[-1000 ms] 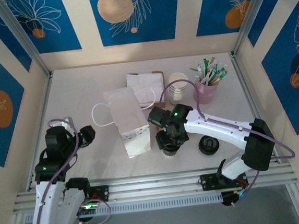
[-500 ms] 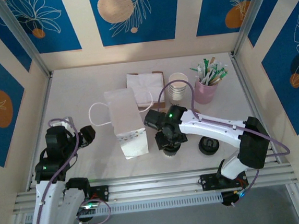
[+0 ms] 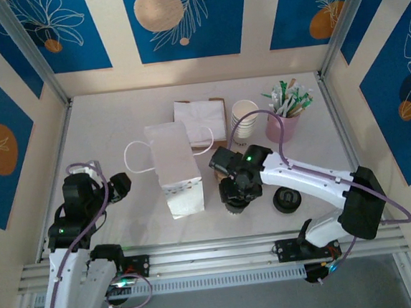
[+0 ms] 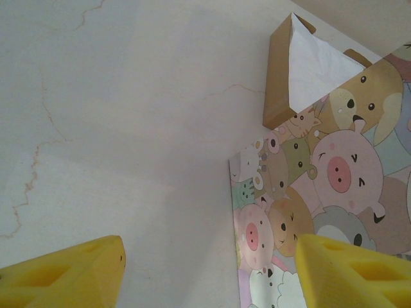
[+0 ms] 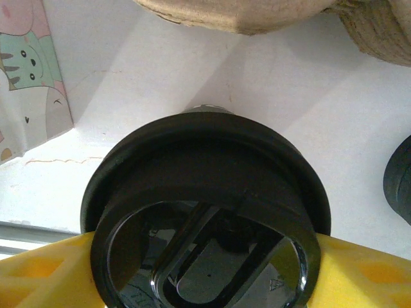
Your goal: Pack the takeout coffee
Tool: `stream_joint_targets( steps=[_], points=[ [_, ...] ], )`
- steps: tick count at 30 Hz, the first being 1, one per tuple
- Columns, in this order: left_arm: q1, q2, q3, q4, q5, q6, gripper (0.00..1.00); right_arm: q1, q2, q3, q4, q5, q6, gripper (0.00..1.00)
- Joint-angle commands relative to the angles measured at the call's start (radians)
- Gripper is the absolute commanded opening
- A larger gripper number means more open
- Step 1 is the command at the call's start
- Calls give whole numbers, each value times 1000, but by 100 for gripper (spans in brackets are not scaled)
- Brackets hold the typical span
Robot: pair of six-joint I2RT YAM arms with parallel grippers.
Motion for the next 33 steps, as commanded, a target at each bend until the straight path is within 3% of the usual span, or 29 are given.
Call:
stream_joint_targets(
  steps=[1, 6, 15, 23, 33],
  points=[
    [18, 1, -6, 13, 14, 9, 70, 3, 105, -52, -143, 71, 39, 71],
    [18, 1, -7, 14, 12, 9, 70, 32, 123, -15, -171, 111, 55, 70],
    [18, 3, -7, 14, 13, 9, 70, -18, -19, 24, -245, 151, 70, 70],
    [20, 3, -7, 14, 15, 8, 70, -105, -138, -66, -159, 64, 70, 71],
    [20, 5, -7, 13, 15, 9, 70, -121, -153, -73, -137, 59, 67, 77]
  ],
)
